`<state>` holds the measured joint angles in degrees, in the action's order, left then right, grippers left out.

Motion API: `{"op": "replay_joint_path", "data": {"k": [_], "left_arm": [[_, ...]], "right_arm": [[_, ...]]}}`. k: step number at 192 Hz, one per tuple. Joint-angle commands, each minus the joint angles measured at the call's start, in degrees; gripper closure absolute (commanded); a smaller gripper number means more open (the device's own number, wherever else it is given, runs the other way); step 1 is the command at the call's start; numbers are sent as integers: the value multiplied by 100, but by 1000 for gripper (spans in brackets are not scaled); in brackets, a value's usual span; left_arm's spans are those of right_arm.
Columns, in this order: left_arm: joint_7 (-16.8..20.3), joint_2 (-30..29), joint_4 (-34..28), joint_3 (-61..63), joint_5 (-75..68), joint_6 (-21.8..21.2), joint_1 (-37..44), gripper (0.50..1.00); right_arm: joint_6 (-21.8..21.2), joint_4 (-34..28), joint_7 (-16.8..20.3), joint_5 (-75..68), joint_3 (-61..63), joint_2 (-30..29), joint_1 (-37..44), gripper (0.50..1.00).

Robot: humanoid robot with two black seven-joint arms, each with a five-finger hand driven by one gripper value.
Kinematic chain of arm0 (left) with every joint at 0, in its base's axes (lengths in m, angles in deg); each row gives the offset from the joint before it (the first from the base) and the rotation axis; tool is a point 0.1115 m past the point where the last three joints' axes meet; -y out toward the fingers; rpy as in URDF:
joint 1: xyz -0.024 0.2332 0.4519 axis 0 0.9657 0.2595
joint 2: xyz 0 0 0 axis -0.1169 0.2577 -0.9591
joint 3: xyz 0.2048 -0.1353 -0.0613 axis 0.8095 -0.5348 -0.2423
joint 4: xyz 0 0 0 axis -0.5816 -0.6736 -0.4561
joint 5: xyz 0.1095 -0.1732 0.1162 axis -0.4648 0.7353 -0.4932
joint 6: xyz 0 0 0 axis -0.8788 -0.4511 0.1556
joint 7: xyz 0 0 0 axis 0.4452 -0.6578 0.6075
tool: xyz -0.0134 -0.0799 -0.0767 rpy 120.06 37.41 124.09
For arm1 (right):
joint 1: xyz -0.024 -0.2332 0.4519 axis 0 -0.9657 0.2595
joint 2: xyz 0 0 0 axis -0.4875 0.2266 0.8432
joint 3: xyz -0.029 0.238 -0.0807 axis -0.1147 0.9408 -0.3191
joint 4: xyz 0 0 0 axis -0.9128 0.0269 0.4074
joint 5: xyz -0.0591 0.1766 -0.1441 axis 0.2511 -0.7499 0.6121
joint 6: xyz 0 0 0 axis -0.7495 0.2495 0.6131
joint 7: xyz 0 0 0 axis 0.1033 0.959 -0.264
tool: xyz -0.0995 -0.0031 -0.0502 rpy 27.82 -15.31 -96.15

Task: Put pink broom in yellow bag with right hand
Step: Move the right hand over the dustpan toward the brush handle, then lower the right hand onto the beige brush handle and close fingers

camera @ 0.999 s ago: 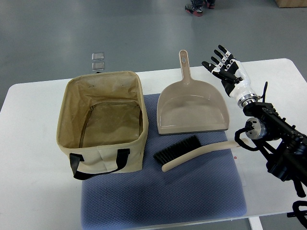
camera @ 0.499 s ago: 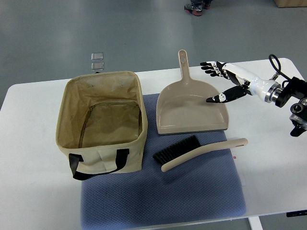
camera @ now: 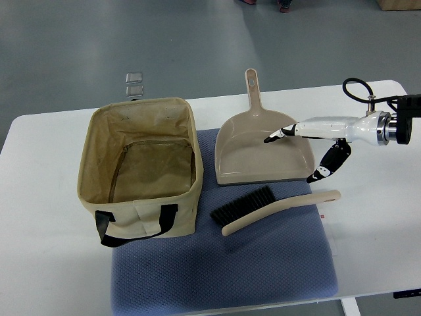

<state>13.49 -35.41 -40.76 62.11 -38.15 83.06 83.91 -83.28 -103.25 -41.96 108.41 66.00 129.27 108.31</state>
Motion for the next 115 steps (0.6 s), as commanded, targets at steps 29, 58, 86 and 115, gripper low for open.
{"op": "replay_joint_path", "data": {"k": [29, 58, 86, 115], "left_arm": [[0, 0, 0, -1, 0, 0, -1, 500], [0, 0, 0, -1, 0, 0, -1, 500], [0, 0, 0, -1, 0, 0, -1, 500], [0, 0, 0, -1, 0, 0, -1, 500]], "right_arm": [[-6, -162, 89, 177, -243, -58, -64, 570], [64, -162, 265, 186, -243, -234, -284, 570], [346, -153, 361, 177, -217, -375, -468, 570], [724, -144, 361, 133, -155, -498, -723, 570]]}}
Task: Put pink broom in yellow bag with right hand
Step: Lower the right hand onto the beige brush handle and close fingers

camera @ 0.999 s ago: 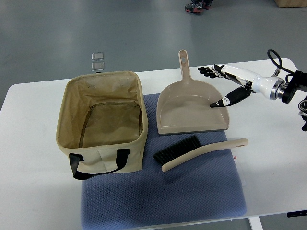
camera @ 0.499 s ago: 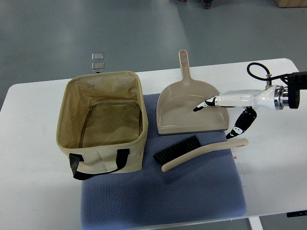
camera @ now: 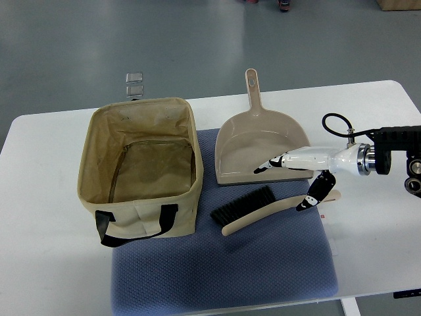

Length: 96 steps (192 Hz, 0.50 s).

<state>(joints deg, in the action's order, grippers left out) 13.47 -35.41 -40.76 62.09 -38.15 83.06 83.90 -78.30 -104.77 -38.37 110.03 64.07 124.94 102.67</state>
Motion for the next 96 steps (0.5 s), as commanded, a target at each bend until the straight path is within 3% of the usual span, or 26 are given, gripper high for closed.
{"op": "replay_joint_path", "data": {"k": [1, 96], "left_arm": [[2, 0, 0, 0, 0, 0, 0, 500], [2, 0, 0, 0, 0, 0, 0, 500]], "right_arm": [[234, 8, 2, -29, 37, -66, -177, 570], [797, 35, 20, 94, 37, -83, -695, 591]]}}
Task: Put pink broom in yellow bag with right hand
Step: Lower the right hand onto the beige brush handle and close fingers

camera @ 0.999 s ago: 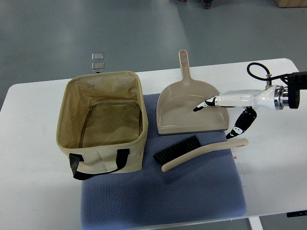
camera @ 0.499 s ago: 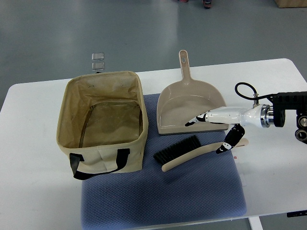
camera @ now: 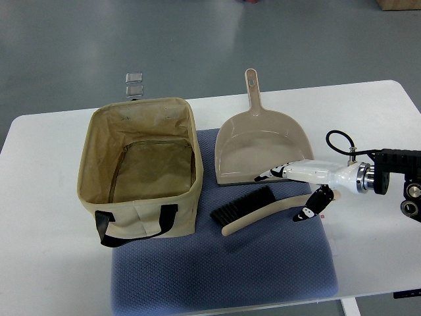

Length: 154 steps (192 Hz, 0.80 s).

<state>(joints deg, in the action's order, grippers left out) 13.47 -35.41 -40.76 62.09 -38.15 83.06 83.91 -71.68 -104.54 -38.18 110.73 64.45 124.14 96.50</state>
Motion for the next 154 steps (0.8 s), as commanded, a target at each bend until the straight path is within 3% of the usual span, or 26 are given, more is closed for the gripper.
{"op": "replay_joint_path", "data": {"k": [1, 31, 91, 149, 154], "left_arm": [[1, 0, 0, 0, 0, 0, 0, 500], [1, 0, 0, 0, 0, 0, 0, 500], [1, 0, 0, 0, 0, 0, 0, 500], [1, 0, 0, 0, 0, 0, 0, 500], [1, 0, 0, 0, 0, 0, 0, 500]], "right_arm": [[134, 11, 0, 23, 0, -3, -79, 591], [310, 29, 0, 41, 8, 24, -246, 626], [741, 143, -9, 50, 0, 50, -430, 636], [925, 134, -9, 58, 0, 15, -624, 705], [934, 134, -9, 58, 0, 6, -633, 732]]}}
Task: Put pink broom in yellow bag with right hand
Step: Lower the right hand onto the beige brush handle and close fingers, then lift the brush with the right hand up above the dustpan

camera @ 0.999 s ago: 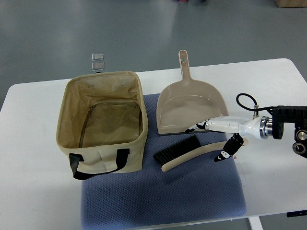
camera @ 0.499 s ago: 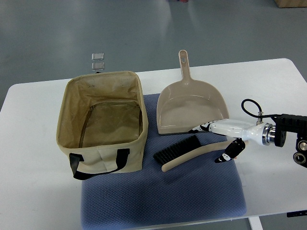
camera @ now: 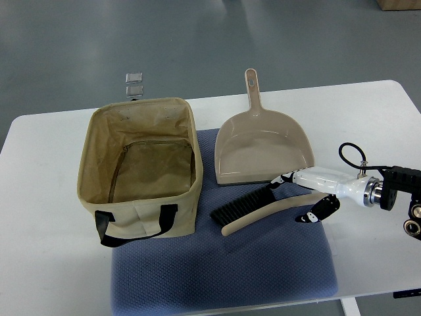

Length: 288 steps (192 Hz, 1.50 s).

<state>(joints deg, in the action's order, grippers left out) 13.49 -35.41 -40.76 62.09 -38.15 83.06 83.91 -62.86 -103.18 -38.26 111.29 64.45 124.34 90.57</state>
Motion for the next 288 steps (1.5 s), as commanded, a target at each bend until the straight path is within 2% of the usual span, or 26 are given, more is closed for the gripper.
{"op": "replay_joint_path", "data": {"k": [1, 24, 43, 136, 142, 153, 168, 255, 288], "left_arm": [[-1, 0, 0, 0, 0, 0, 0, 500], [-1, 0, 0, 0, 0, 0, 0, 500], [-1, 0, 0, 0, 0, 0, 0, 500], [-1, 0, 0, 0, 0, 0, 0, 500], [-1, 0, 0, 0, 0, 0, 0, 500], [-1, 0, 0, 0, 0, 0, 0, 500], [-1, 0, 0, 0, 0, 0, 0, 500], [-1, 0, 0, 0, 0, 0, 0, 500], [-1, 0, 0, 0, 0, 0, 0, 500]], "right_arm": [[52, -2, 0, 3, 0, -14, -39, 732], [87, 7, 0, 12, 0, -40, -57, 814], [175, 15, 0, 21, 0, -67, -83, 842], [298, 112, 0, 117, 0, -207, -180, 848], [289, 130, 0, 126, 0, -216, -180, 869], [298, 182, 0, 222, 0, -269, -215, 946], [324, 270, 0, 319, 9, -322, -259, 998], [342, 262, -62, 214, 273, -225, -224, 1000], [307, 209, -106, 108, 615, 56, -215, 1000]]}}
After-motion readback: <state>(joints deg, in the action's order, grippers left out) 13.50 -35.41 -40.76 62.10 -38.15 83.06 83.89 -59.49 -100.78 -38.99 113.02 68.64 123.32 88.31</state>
